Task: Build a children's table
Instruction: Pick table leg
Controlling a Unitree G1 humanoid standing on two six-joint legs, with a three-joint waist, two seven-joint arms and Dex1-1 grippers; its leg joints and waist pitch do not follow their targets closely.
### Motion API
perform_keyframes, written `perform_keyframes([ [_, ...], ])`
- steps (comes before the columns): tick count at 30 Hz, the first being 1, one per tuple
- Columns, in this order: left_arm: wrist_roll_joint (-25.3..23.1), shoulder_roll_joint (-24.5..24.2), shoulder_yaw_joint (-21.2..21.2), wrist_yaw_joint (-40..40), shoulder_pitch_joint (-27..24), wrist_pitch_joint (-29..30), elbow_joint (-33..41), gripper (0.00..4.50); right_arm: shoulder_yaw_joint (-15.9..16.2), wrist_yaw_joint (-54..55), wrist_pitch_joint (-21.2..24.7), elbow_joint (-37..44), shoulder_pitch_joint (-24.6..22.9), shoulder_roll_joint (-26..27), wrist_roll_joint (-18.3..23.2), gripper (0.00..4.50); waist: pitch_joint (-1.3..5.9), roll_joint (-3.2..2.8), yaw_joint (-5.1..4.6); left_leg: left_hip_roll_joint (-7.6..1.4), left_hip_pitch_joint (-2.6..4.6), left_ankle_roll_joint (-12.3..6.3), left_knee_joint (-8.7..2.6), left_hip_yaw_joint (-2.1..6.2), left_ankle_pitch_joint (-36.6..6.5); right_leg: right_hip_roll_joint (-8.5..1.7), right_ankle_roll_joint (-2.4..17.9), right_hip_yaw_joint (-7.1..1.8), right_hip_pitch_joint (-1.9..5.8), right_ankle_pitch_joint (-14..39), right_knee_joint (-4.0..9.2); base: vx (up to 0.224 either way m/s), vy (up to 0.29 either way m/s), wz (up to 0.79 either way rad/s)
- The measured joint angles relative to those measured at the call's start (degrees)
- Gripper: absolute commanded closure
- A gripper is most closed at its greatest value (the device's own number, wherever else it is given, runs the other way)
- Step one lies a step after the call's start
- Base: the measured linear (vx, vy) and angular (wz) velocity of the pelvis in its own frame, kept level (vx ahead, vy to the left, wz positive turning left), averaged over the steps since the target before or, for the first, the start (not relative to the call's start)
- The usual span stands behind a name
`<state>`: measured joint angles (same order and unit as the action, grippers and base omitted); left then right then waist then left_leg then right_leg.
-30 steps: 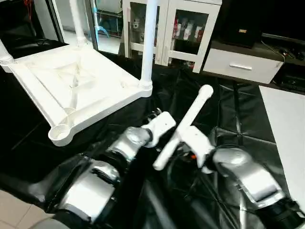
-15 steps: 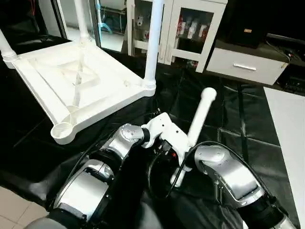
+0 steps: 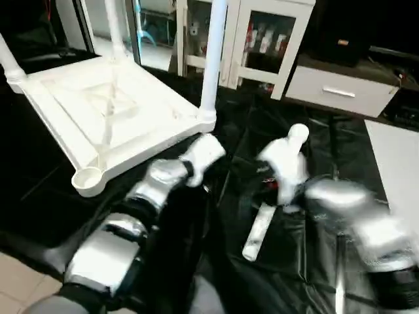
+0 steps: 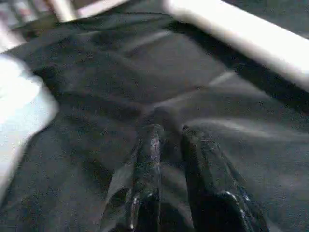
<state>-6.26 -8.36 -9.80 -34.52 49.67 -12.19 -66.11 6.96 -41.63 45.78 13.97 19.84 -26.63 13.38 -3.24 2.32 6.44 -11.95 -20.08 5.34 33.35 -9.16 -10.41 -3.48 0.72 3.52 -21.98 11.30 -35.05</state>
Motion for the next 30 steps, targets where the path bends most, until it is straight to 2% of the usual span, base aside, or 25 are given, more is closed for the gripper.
perform_keyframes([
  [3, 1.1, -1.6, 1.8, 0.3, 0.0, 0.2, 0.1, 3.58, -2.0, -0.3, 0.4, 0.7, -0.5, -3.7, -0.2, 1.58, 0.0, -0.11, 0.04, 0.0, 0.01, 0.0, 0.0, 0.01, 0.0, 0.01, 0.0, 0.0, 0.0, 0.0, -0.02, 0.0, 0.0, 0.0],
  [5, 3.1, -2.6, 3.1, -1.8, -1.0, 1.0, 2.8, 3.58, -2.0, 0.5, 0.4, -0.1, -2.1, -8.0, -3.0, 1.58, 0.0, -0.13, 0.29, 0.0, -0.01, 0.0, 0.01, 0.0, 0.0, 0.0, 0.0, 0.0, 0.02, 0.0, 0.01, 0.0, 0.0, 0.0],
  [8, 4.9, -4.4, 3.9, -6.0, -4.0, 2.2, 7.4, 3.58, -1.9, 2.6, 0.8, -3.1, -3.9, -9.2, -5.9, 1.58, -0.01, -0.3, 0.03, 0.0, 0.01, 0.01, 0.02, -0.03, 0.0, 0.0, 0.0, -0.01, 0.01, 0.0, 0.01, 0.0, 0.0, 0.0],
  [13, 8.9, -6.4, 2.4, -15.7, -13.5, 10.5, 24.4, 3.58, 4.4, 4.2, -0.2, -3.5, -5.8, -8.6, -9.1, 1.58, -0.3, -0.99, -0.56, -0.04, 0.02, 0.01, -0.07, -0.08, 0.0, 0.03, 0.0, -0.02, -0.07, 0.0, -0.05, 0.0, 0.0, 0.0],
  [15, 9.0, -7.3, 2.1, -16.8, -14.1, 12.6, 26.7, 3.58, 5.3, 4.3, -0.3, -3.5, -6.1, -8.0, -9.4, 1.58, -0.48, -1.29, -0.67, -0.02, 0.01, 0.01, -0.07, -0.1, 0.0, 0.03, 0.0, -0.03, -0.1, 0.0, -0.1, 0.0, 0.0, 0.0],
  [17, 9.4, -9.3, 1.0, -18.0, -16.7, 16.2, 33.2, 3.58, 5.4, 5.4, -0.4, -3.5, -6.0, -6.0, -9.4, 1.58, -0.45, -1.34, -0.84, -0.03, 0.08, 0.02, -0.16, -0.11, 0.0, 0.03, 0.0, -0.05, -0.04, 0.0, -0.16, 0.0, 0.0, 0.0],
  [18, 9.4, -9.1, 0.8, -17.7, -17.3, 16.6, 33.9, 3.58, 5.8, 5.6, -0.4, -3.5, -6.0, -5.3, -9.4, 1.58, -0.44, -1.35, -0.91, -0.02, 0.1, 0.02, -0.17, -0.12, 0.0, 0.03, 0.0, -0.05, -0.05, 0.0, -0.14, 0.0, 0.0, 0.0],
  [21, 6.8, -5.7, 0.1, -13.1, -17.1, 15.1, 29.7, 3.58, 8.1, 5.5, -0.7, -3.5, -6.1, -3.1, -9.3, 1.58, -0.47, -1.27, -0.64, -0.02, 0.03, 0.01, -0.12, -0.28, 0.0, 0.02, 0.0, -0.05, -0.07, 0.0, -0.12, 0.0, 0.0, 0.0],
  [23, 5.2, -3.1, -0.1, -9.3, -15.0, 14.2, 24.7, 3.58, 9.3, 5.4, -0.9, -3.4, -6.1, -2.3, -9.2, 1.58, -0.51, -1.2, -0.35, -0.02, -0.04, 0.01, -0.03, -0.29, 0.0, 0.0, 0.0, -0.05, -0.07, 0.0, -0.11, 0.0, 0.0, 0.0],
  [25, 4.3, -1.1, -0.2, -6.4, -11.6, 12.9, 19.7, 3.58, 9.3, 5.4, -0.9, -3.3, -6.3, -2.2, -9.2, 1.58, -0.51, -1.21, 0.0, -0.01, -0.11, 0.01, 0.12, -0.28, 0.0, -0.01, 0.0, -0.06, -0.07, 0.0, -0.12, 0.0, 0.0, 0.0],
  [28, 2.4, 0.3, -1.3, -2.2, -6.0, 10.4, 13.7, 3.58, 9.3, 5.3, -0.9, -2.7, -6.5, -3.2, -9.3, 1.58, -0.46, -1.3, 0.01, 0.0, -0.08, 0.0, 0.15, -0.16, 0.0, -0.01, 0.0, -0.16, -0.06, 0.0, -0.09, 0.0, 0.0, 0.0],
  [30, 2.0, 0.8, -1.3, -1.0, -4.5, 10.0, 11.8, 3.58, 9.2, 5.2, -0.6, -2.5, -7.0, -4.1, -9.3, 1.58, -0.44, -1.37, -0.01, 0.02, -0.06, -0.01, 0.13, -0.17, 0.0, -0.01, -0.1, -0.2, -0.06, 0.0, -0.07, 0.0, 0.0, 0.0],
])
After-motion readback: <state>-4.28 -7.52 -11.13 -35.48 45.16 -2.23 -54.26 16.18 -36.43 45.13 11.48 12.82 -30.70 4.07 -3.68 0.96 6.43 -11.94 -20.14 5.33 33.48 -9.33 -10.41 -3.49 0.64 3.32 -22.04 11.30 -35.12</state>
